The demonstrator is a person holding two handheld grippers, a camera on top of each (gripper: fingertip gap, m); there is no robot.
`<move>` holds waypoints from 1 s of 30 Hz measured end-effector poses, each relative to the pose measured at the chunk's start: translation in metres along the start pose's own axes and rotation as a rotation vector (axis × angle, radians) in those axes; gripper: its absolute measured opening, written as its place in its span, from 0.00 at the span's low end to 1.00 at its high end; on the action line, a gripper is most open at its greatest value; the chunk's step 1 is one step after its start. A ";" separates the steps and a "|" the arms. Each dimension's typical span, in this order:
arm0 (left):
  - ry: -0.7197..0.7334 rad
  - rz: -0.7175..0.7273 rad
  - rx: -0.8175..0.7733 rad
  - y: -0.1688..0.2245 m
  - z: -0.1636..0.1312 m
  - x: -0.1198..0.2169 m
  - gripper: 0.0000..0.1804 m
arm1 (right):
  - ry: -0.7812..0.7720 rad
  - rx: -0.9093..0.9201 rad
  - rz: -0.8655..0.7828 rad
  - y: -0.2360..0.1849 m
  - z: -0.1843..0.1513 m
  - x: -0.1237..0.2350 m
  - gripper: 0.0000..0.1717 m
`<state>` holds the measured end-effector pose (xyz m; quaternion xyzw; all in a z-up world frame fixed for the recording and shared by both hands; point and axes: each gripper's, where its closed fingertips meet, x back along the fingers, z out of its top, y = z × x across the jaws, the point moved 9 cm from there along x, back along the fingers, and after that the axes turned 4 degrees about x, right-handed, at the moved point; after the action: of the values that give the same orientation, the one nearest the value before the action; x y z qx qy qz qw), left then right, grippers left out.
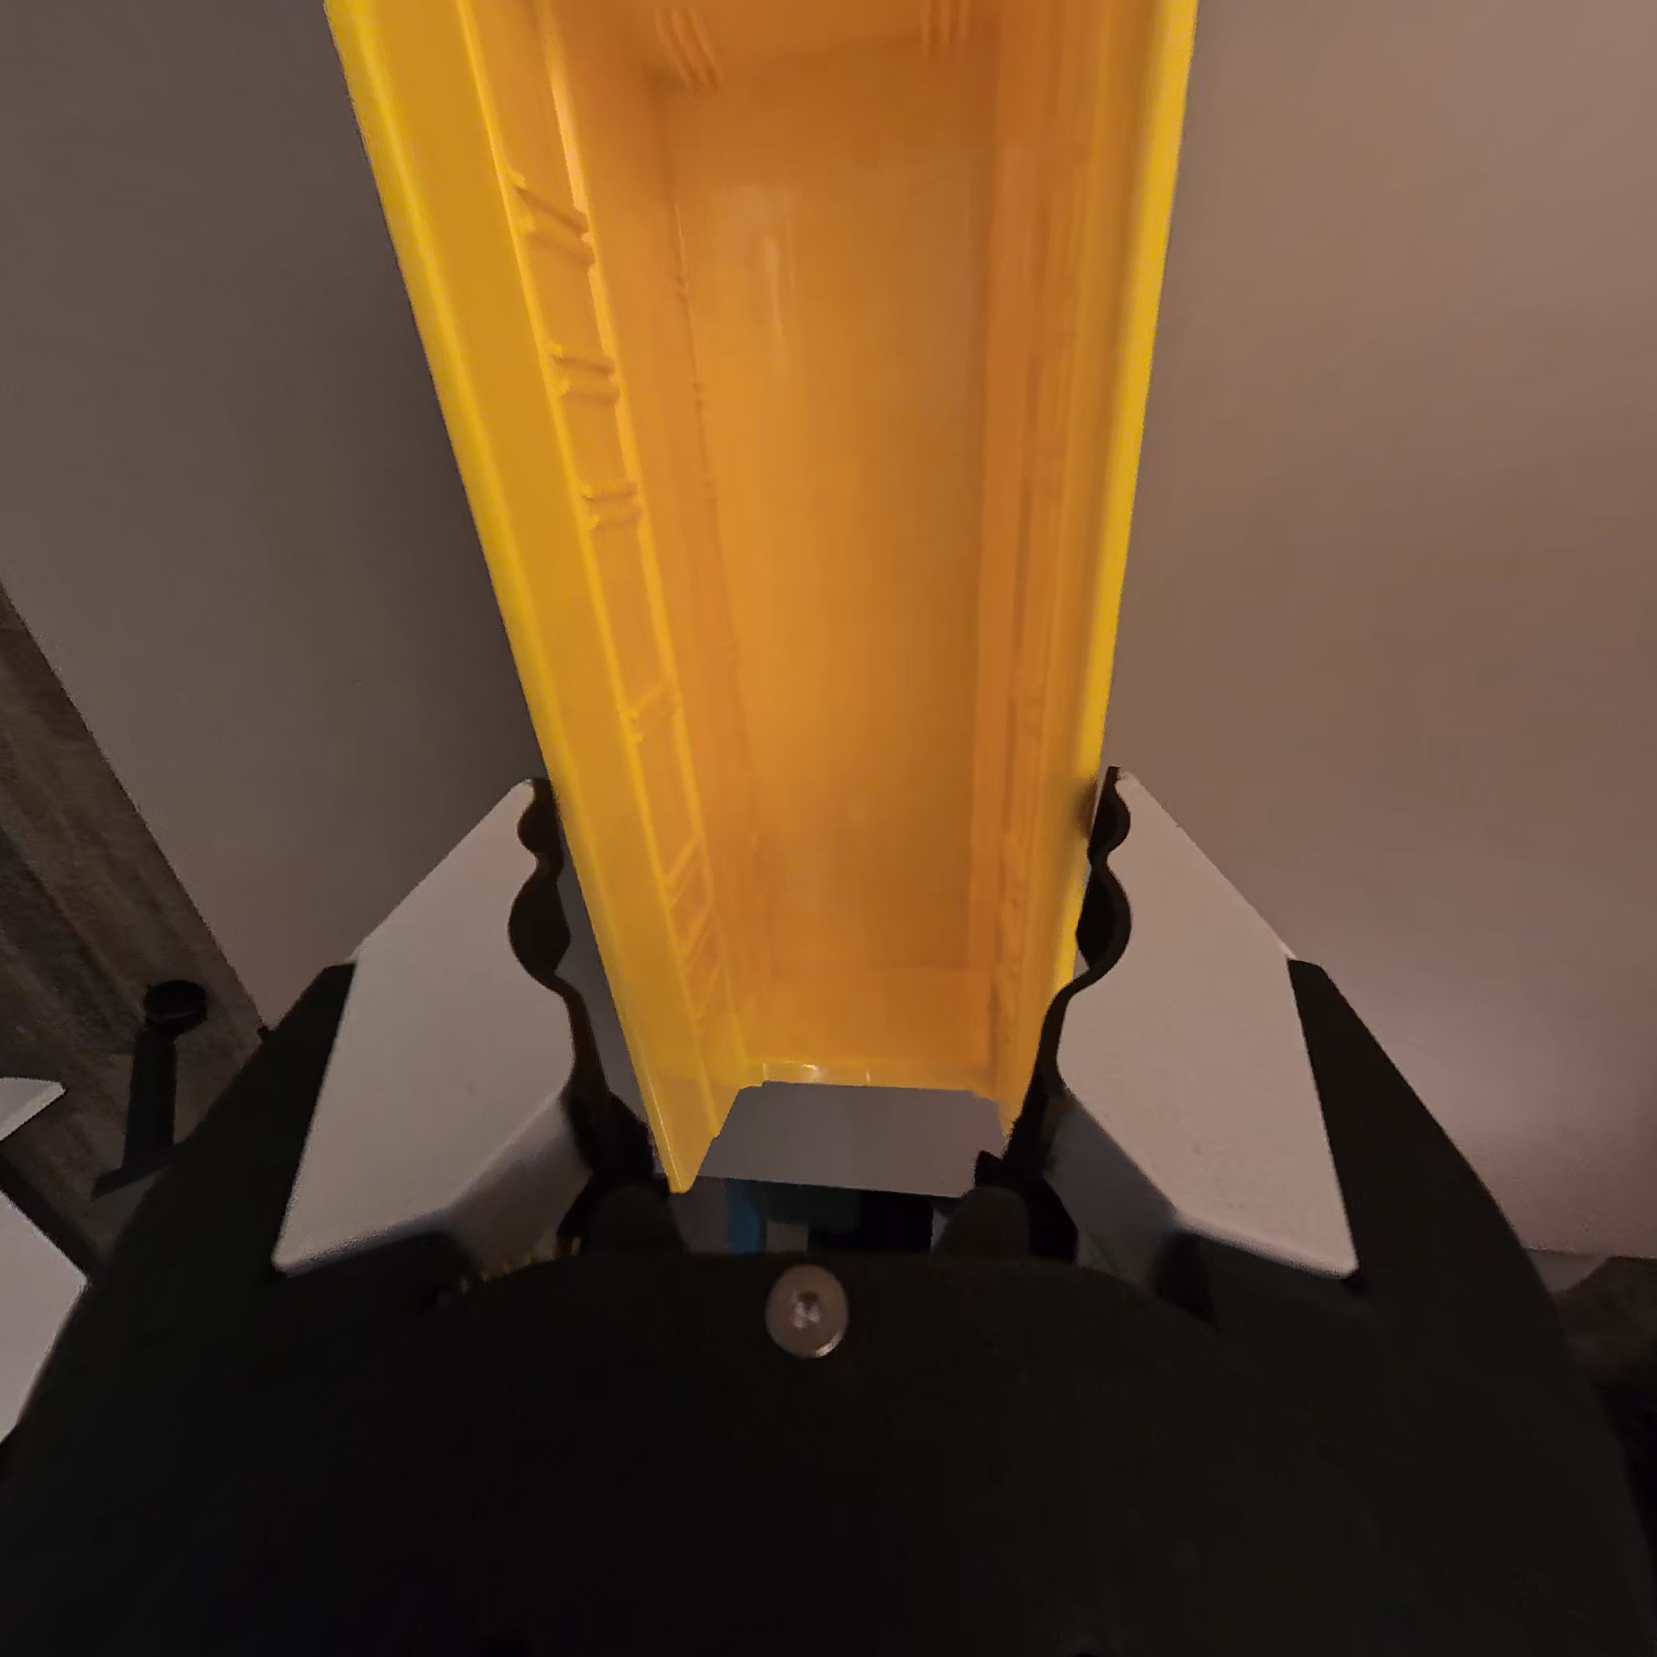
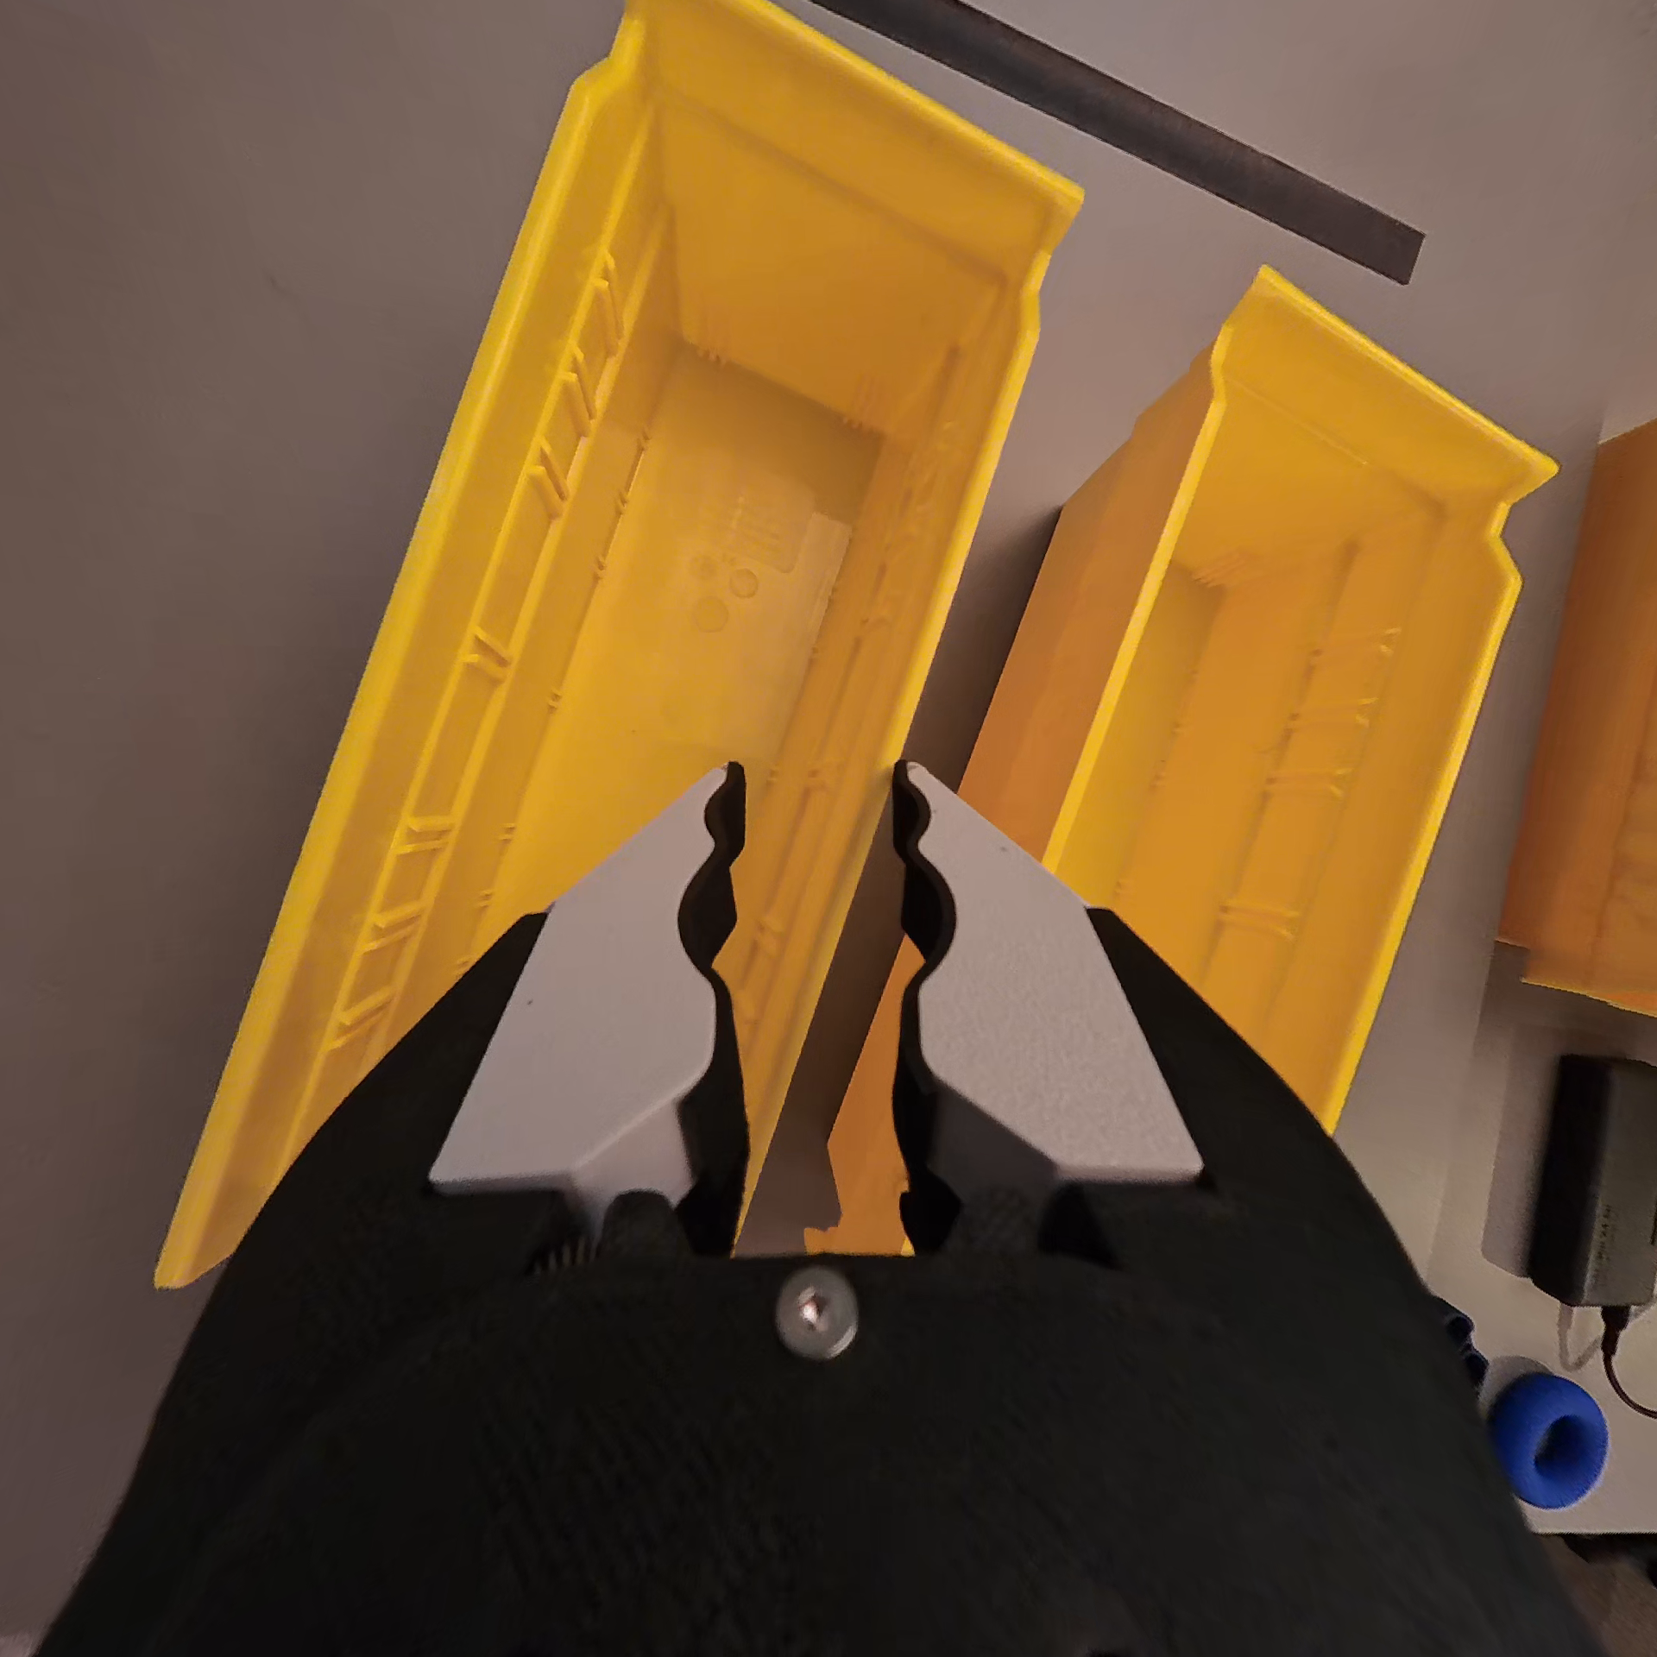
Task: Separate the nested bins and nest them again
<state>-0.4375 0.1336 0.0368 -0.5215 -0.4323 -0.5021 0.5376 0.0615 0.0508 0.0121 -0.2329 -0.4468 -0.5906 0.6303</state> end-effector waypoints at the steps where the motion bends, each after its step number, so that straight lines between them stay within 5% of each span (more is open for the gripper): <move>1: -0.007 -0.001 0.001 0.000 0.001 -0.002 0.66 | 0.001 0.001 0.002 0.000 0.000 0.000 0.19; 30: -0.003 -0.007 -0.015 -0.010 0.002 0.008 0.57 | 0.001 0.013 0.009 -0.001 0.000 0.000 0.19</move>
<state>-0.4465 0.1353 0.0461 -0.5246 -0.4311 -0.5065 0.5314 0.0603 0.0501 0.0118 -0.2307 -0.4493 -0.5850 0.6346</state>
